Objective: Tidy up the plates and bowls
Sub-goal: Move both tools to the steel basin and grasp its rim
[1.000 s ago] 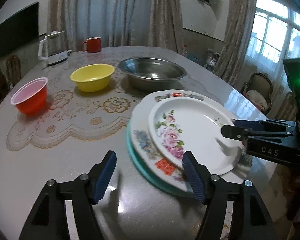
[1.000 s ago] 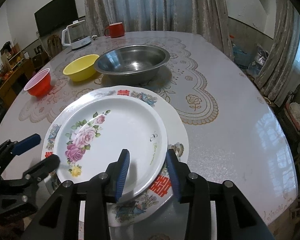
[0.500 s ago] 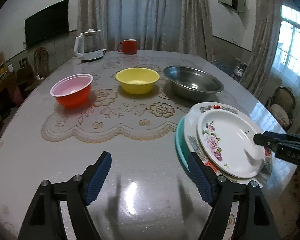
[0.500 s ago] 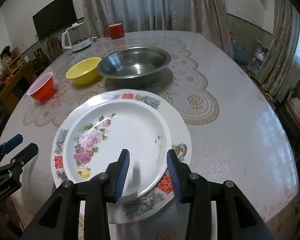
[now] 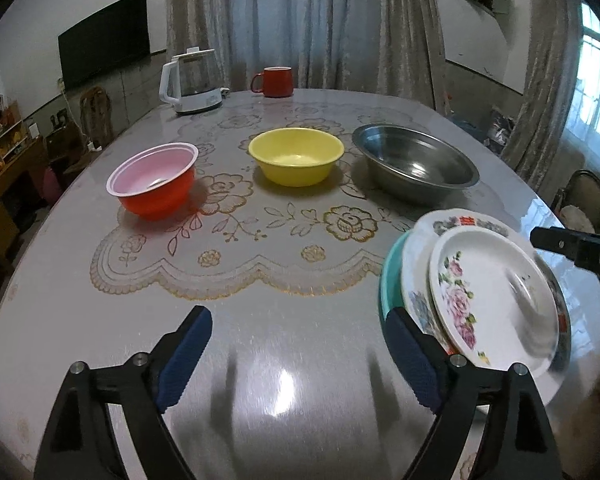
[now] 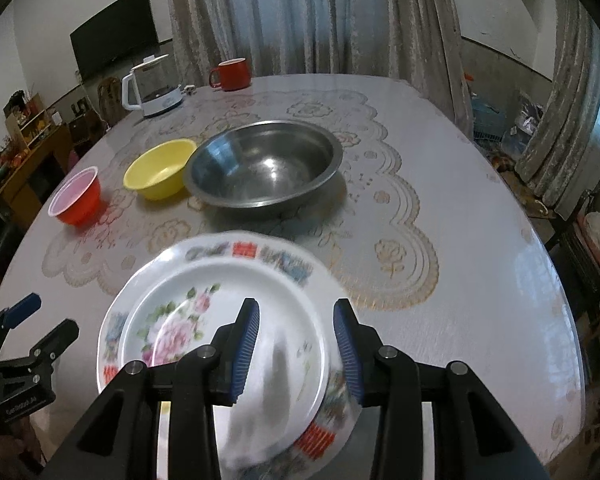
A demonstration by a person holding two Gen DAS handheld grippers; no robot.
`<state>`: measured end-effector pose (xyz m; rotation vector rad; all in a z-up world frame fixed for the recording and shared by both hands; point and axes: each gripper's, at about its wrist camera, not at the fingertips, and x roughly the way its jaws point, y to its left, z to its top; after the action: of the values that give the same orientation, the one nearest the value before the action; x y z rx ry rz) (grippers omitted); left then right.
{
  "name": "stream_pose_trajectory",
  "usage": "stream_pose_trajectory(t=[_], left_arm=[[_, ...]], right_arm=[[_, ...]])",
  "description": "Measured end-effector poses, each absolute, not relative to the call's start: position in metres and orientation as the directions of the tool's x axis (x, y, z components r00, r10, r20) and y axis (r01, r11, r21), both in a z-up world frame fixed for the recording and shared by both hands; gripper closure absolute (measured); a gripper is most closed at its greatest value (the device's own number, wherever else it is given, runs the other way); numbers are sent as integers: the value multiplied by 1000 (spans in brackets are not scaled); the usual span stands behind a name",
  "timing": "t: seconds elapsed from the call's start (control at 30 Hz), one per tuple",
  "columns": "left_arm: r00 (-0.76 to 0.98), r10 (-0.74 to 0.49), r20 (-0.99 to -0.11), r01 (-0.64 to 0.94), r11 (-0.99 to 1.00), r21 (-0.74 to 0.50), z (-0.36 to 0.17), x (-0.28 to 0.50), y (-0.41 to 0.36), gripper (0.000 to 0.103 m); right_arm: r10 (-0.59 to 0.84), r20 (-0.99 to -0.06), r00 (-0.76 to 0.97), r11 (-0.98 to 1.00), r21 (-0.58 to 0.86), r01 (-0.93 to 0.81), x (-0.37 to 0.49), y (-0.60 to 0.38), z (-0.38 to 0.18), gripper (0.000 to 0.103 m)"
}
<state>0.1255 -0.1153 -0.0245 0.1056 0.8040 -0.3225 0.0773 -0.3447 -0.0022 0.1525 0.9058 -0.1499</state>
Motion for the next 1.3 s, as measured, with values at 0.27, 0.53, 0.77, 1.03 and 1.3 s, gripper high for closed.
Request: stream_pose_trajectory(t=[0.27,0.53,0.77,1.03,1.3], left_arm=[[625,-304,-719,318,940,-121,-8,168,-125,6],[597,-343,-725,364,921,-136,3,222,-164,5],[520,-364,-773,381,909,-172,-10,269,-200,5],[435,-407,-803,411,883,-225,-31,294,-230,5],[385,-430,-817,478,850,-222,-43,296,-251,35]], right_arm=[[-13,-761,649,966,157,204,120,-379,4,60],[14,-760,650,933,244,265,173,-415,-3,60],[88,-784,615,894,334,298,213,-435,-25,60],[145,-804,577,882,370,292,238,-436,-47,60],[169,-821,545,899,356,256,240,-429,-59,77]])
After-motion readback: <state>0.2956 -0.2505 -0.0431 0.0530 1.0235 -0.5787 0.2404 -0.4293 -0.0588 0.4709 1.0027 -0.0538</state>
